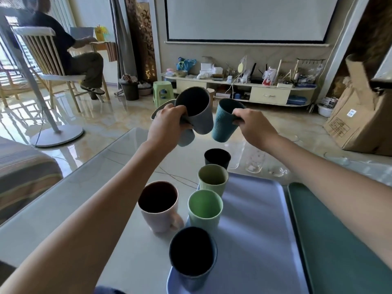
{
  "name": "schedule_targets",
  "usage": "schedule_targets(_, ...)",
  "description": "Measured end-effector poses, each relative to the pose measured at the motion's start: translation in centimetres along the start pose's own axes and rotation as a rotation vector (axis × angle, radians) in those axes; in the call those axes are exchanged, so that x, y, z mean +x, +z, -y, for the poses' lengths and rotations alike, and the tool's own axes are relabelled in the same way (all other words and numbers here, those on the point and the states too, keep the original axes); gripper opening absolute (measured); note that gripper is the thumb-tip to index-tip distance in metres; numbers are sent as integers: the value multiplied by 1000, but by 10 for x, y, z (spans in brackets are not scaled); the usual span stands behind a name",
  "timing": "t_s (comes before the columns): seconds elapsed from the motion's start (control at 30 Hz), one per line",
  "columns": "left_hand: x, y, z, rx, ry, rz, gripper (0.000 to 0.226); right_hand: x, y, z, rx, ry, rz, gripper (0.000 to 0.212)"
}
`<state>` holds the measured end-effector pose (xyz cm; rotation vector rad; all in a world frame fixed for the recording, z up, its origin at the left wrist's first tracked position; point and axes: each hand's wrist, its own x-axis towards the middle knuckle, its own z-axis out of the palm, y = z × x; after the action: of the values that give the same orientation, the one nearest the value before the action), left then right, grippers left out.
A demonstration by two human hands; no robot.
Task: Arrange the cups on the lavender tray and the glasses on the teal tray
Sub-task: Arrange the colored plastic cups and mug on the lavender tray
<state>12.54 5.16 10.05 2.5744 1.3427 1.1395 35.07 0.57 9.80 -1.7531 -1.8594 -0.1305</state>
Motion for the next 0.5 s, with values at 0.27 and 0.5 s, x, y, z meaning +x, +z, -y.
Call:
schedule_targets(0.27,-39,-15,-63,-110,36,61,20,-68,-29,-28,-59,68,49,13)
schedule_targets(0.5,-46,0,-50,-17,-32,131,19,-93,8,-42,-82,199,220,16)
